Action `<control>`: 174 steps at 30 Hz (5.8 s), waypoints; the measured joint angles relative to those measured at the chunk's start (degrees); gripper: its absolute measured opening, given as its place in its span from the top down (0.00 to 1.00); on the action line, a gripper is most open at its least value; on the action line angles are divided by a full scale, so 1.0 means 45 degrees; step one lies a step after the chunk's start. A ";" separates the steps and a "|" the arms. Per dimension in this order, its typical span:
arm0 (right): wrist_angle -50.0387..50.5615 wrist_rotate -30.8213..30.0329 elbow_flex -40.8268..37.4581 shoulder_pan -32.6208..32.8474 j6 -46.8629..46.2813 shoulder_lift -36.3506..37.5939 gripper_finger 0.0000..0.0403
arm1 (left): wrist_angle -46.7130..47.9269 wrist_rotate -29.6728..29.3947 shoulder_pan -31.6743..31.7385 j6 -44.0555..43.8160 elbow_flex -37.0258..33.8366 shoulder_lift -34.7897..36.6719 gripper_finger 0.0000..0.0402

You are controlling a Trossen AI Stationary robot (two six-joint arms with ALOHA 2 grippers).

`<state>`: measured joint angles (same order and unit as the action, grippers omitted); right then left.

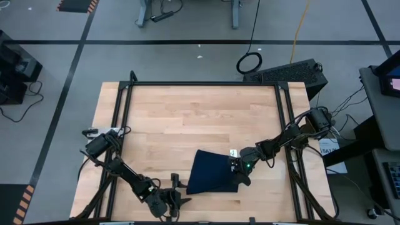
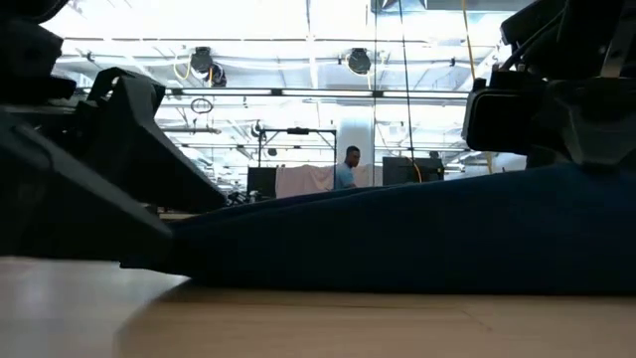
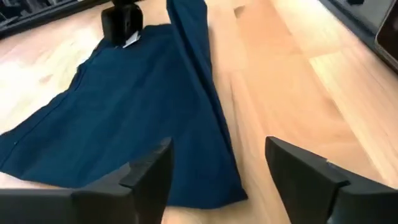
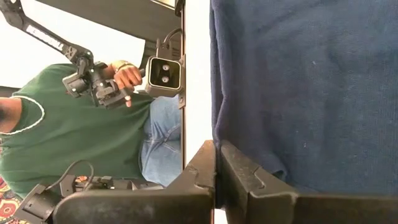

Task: Roll towel into tight, uniform cylinder
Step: Roll the blue cloth napkin

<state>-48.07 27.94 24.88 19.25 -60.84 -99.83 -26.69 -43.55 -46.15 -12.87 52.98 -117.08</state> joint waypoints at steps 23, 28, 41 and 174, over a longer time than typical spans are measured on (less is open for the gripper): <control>0.0077 -0.1015 -0.0015 -0.0012 0.0135 0.0418 0.98 | 0.3035 0.4507 0.1869 -0.2821 0.0179 0.2975 0.99; 0.1024 -0.1861 -0.0010 -0.0005 0.1049 0.1341 0.86 | 0.4064 0.6197 0.2927 -0.3701 0.0179 0.3593 0.99; 0.5454 -0.9036 -0.0010 0.3513 0.3891 0.3711 0.58 | 0.5069 0.8296 0.4285 -0.6010 0.0179 0.3484 0.99; 0.5996 -1.5432 0.4507 0.6823 0.8959 -0.2419 0.43 | 0.4957 1.0347 0.4763 -0.9738 -0.0691 0.1983 1.00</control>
<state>-21.09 -41.50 45.17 49.95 -20.52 -110.72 -4.38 3.01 -24.72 -56.70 49.87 -108.16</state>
